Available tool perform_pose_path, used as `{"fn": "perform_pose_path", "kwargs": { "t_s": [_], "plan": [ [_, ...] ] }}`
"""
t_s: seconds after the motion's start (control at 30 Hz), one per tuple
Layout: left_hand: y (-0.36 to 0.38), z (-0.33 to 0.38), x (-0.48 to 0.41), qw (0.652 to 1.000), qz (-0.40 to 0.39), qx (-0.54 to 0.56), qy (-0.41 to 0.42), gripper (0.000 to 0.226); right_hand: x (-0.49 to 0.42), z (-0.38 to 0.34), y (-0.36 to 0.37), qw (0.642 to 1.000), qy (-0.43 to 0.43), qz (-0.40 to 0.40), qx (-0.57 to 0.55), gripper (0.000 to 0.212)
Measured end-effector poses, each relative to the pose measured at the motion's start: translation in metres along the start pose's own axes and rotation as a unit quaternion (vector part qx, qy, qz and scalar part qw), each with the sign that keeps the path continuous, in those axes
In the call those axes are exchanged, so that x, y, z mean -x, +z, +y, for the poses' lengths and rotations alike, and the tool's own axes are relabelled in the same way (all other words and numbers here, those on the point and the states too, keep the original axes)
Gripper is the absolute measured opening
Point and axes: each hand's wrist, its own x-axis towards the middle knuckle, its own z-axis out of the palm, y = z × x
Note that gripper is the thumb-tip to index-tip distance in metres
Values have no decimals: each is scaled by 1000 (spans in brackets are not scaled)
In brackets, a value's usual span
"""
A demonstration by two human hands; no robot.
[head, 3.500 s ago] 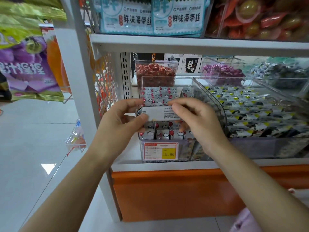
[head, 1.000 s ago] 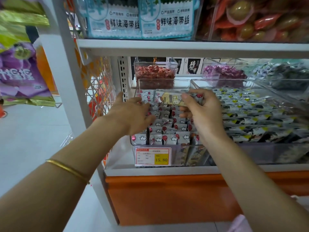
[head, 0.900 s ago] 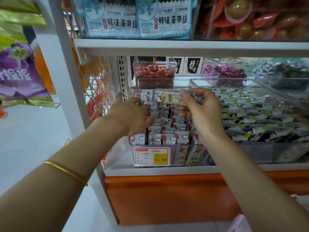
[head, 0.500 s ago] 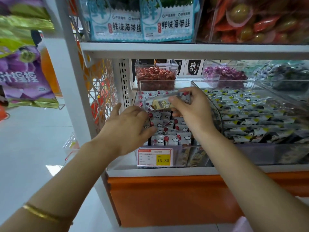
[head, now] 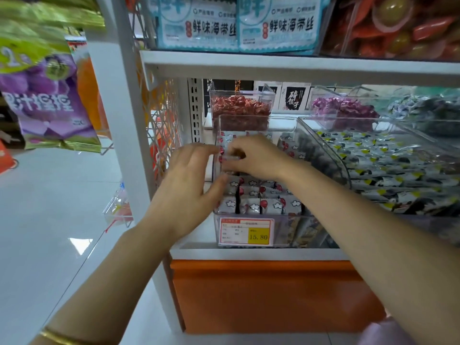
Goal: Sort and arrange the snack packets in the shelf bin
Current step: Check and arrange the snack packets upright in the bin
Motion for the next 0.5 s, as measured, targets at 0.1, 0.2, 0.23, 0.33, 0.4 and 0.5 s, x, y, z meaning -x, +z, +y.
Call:
{"fn": "perform_pose_path", "kwargs": {
  "t_s": [0.1,0.2,0.23,0.33,0.4,0.5],
  "plan": [
    [0,-6,3,999,-19,8,-26,53,-3,3,8,986,-24,-41,159,29],
    [1,-9,4,999,-37,16,-32,57,-12,3,4,994,1,-42,96,34],
    [1,-9,4,998,-42,22,-35,58,-15,2,1,999,10,-27,38,33],
    [2,-9,4,997,-50,38,-49,59,-27,4,-7,998,15,42,-46,26],
    [2,-9,3,996,-50,43,-56,57,-35,6,-4,999,-2,41,16,21],
    [2,-10,2,996,-42,47,-58,54,-46,6,6,988,-10,9,151,6]
  ]
}}
